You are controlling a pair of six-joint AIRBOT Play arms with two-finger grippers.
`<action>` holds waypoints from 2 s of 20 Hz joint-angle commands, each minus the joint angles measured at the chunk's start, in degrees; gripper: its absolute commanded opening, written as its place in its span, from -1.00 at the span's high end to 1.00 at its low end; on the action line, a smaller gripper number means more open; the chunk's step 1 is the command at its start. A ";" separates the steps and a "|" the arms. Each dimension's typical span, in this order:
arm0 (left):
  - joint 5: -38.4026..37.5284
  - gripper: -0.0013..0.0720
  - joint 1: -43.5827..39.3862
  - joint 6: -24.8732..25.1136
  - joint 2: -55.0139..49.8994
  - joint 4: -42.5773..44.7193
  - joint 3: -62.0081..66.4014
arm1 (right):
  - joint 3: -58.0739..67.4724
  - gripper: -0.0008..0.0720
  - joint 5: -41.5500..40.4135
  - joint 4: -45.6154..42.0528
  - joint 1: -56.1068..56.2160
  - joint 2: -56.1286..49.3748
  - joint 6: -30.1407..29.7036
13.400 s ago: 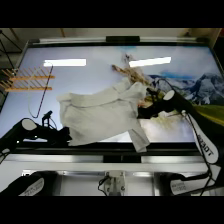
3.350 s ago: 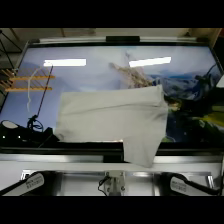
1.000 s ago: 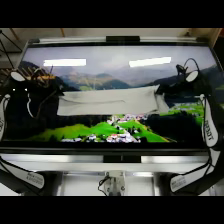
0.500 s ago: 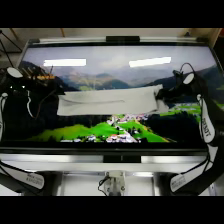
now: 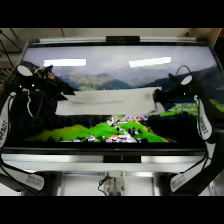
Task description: Fold the shirts.
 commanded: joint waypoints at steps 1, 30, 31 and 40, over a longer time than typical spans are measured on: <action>-2.73 -0.95 -2.95 0.20 0.00 -1.07 0.07 | 0.13 0.77 1.68 1.92 -0.07 2.91 -3.65; 28.87 0.88 -36.46 0.94 -5.86 -18.01 -2.03 | 0.13 0.77 22.99 11.56 1.40 40.89 7.13; 25.73 0.88 -33.05 -1.07 -3.39 -11.91 -2.03 | 0.13 0.77 21.22 11.56 3.19 39.60 6.95; 7.56 0.87 0.70 -4.90 25.79 13.51 -2.03 | 0.13 0.76 -4.22 11.58 30.56 17.40 4.17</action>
